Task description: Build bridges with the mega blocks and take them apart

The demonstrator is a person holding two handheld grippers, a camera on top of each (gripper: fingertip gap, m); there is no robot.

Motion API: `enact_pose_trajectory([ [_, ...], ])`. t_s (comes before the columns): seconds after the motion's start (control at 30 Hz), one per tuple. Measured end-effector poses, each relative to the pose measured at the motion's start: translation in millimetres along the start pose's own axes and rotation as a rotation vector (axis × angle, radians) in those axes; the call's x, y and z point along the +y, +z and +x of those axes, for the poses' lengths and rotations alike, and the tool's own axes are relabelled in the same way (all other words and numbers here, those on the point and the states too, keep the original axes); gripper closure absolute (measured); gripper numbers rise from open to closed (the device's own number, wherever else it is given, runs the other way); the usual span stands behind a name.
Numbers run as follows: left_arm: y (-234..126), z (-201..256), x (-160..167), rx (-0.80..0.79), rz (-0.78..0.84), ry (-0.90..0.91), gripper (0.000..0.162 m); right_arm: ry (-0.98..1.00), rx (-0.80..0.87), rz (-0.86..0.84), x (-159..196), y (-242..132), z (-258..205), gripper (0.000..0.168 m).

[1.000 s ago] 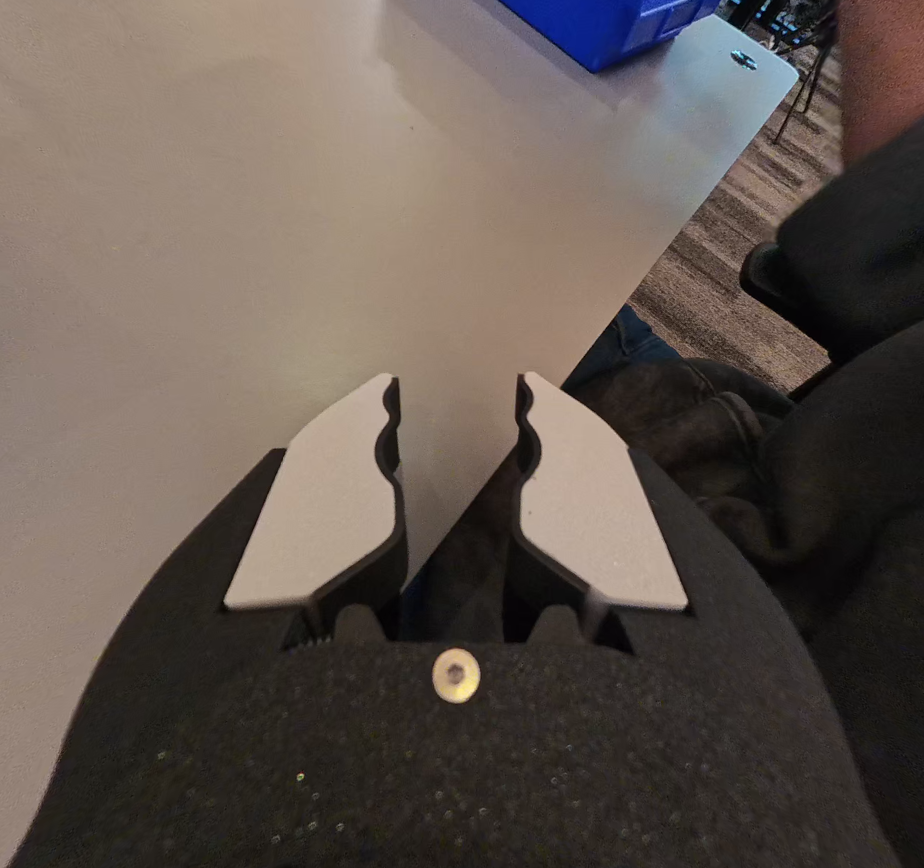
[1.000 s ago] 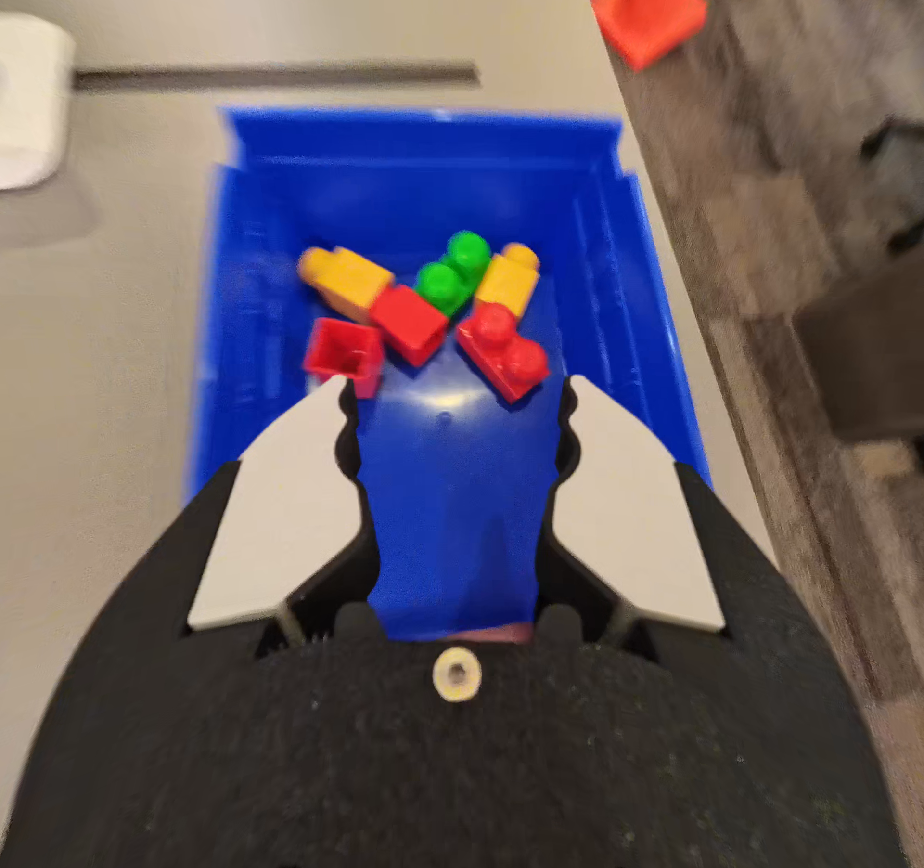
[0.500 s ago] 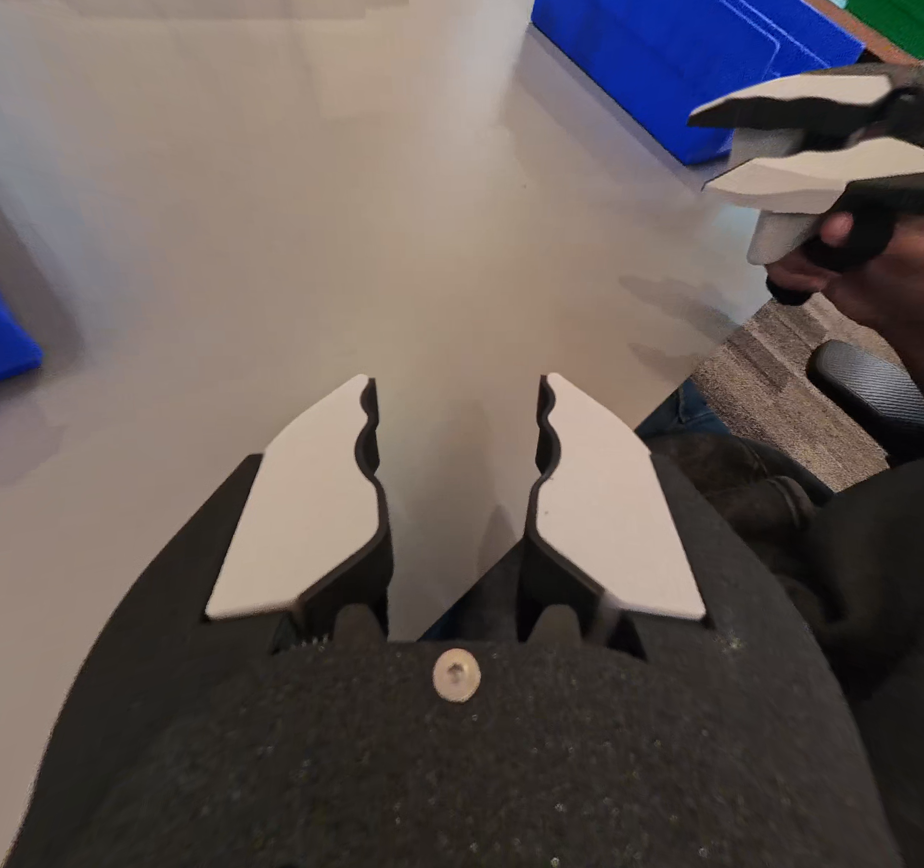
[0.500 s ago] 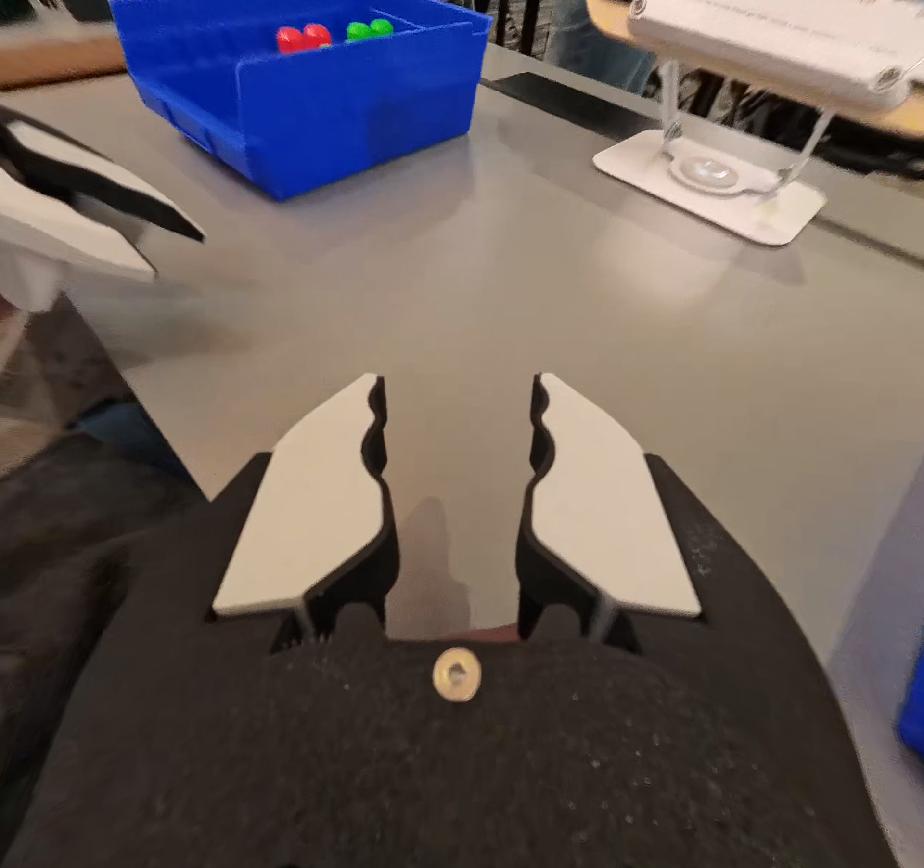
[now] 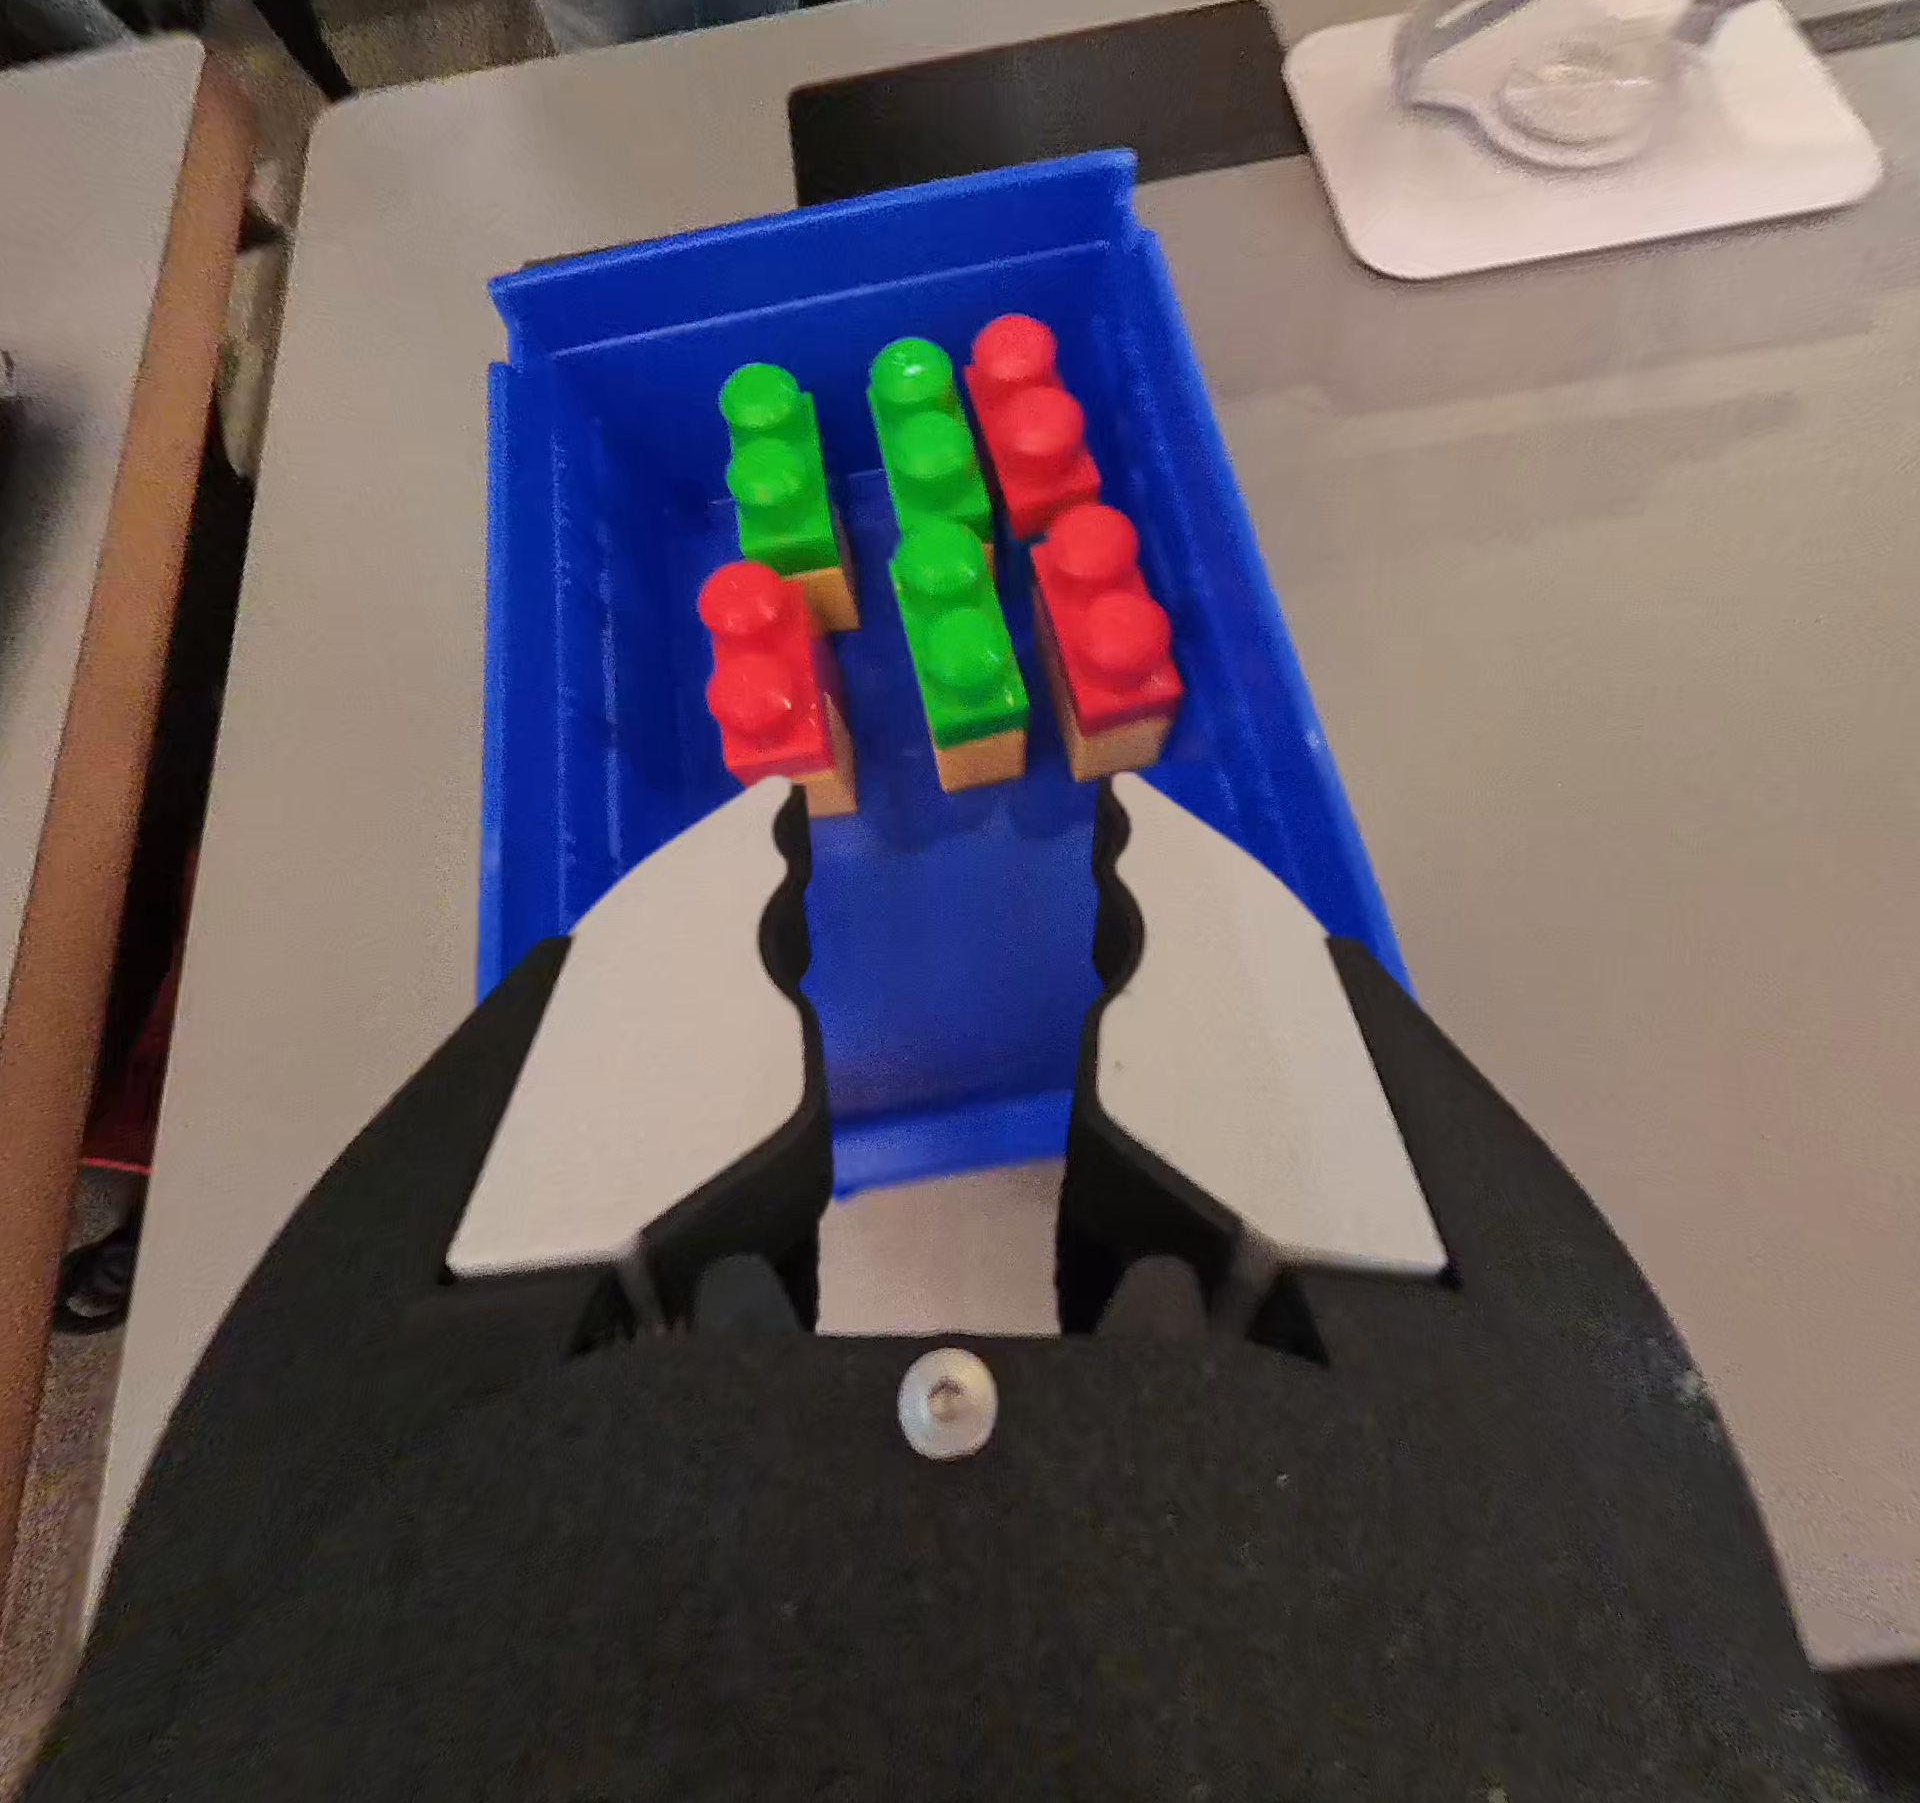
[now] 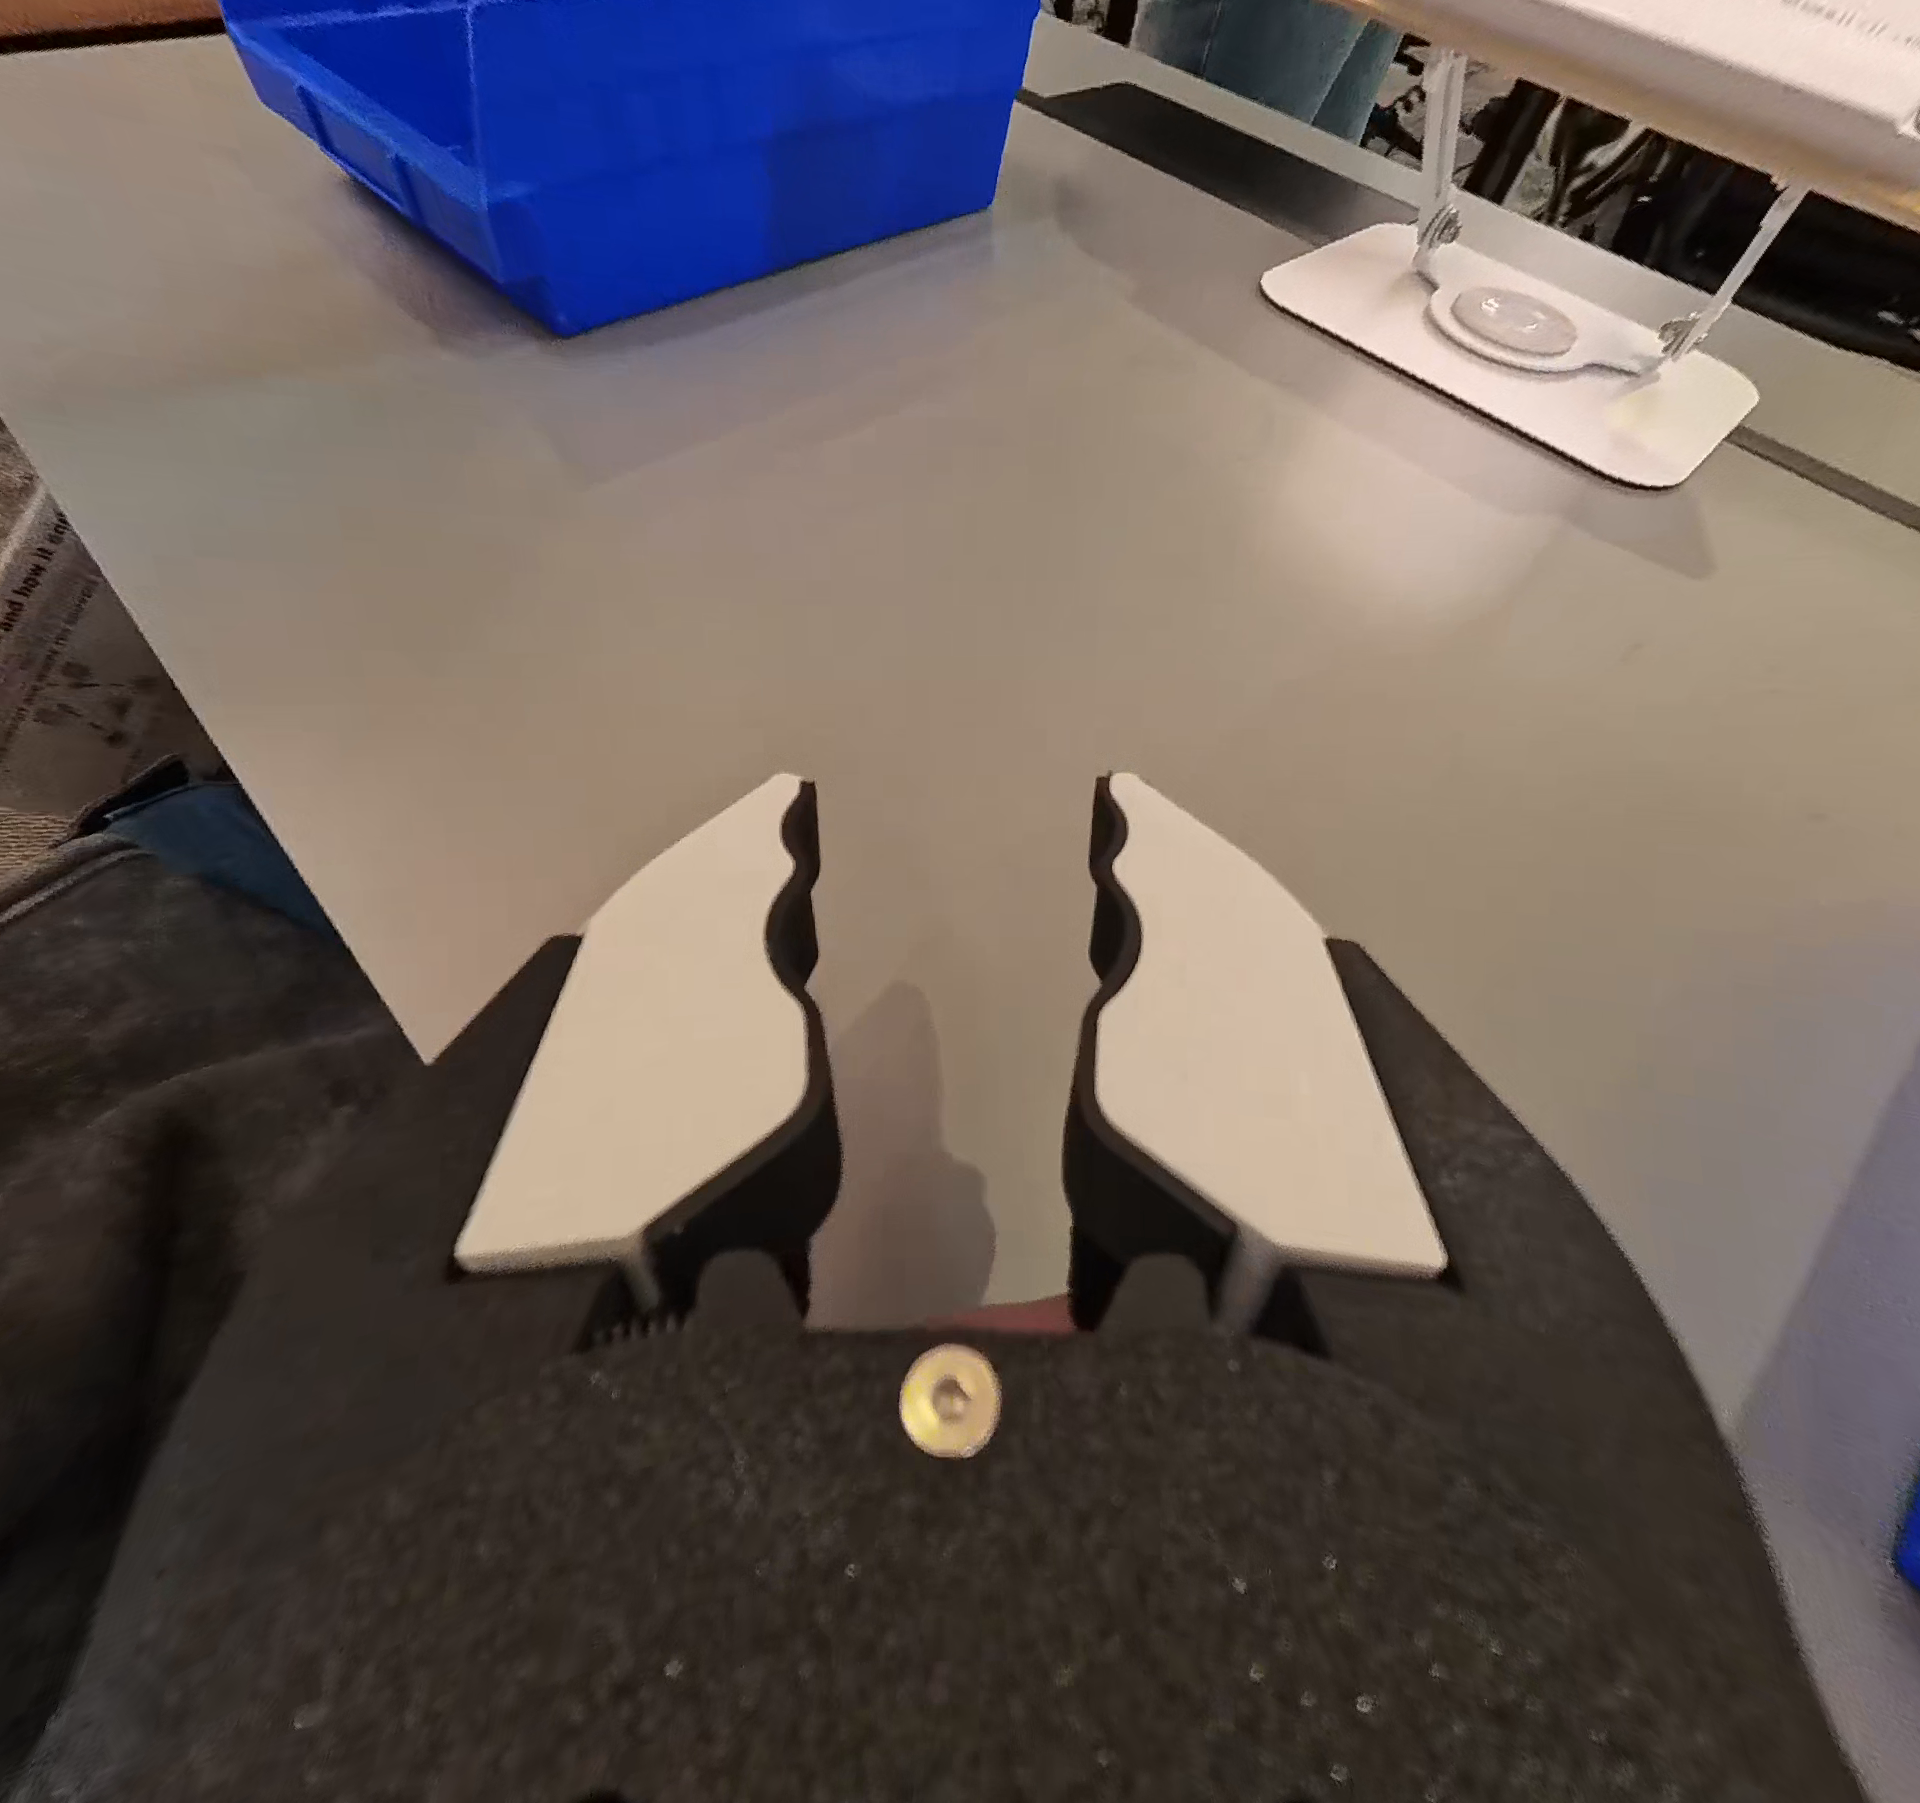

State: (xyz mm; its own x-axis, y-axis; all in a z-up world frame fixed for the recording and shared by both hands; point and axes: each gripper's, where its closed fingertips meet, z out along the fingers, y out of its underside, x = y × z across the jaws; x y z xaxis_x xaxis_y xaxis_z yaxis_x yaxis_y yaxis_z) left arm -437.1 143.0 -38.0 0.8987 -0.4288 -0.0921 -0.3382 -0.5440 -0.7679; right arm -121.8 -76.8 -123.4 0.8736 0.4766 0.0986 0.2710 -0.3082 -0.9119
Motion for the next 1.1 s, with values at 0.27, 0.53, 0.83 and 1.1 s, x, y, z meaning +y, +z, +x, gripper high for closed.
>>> enact_pose_trajectory([
  [0.27, 100.3, -40.8, 31.1, -0.064, -0.209, -0.144, 0.106, 0.029, -0.022, 0.002, 4.2, -5.2, 0.9, 0.12],
  [0.53, 128.8, -57.2, 57.8, -0.17, -0.321, -0.139, 0.102, 0.044, -0.022, 0.001, 5.6, -10.9, 5.9, 0.124],
  [0.83, 152.2, -66.5, 67.6, -0.121, -0.414, -0.149, 0.124, 0.036, -0.031, -0.025, 11.8, -6.9, 4.9, 0.125],
  [1.1, 88.5, -26.4, 16.5, 0.186, -0.097, -0.154, 0.124, 0.057, -0.03, -0.02, 12.2, -8.0, 9.2, 0.128],
])
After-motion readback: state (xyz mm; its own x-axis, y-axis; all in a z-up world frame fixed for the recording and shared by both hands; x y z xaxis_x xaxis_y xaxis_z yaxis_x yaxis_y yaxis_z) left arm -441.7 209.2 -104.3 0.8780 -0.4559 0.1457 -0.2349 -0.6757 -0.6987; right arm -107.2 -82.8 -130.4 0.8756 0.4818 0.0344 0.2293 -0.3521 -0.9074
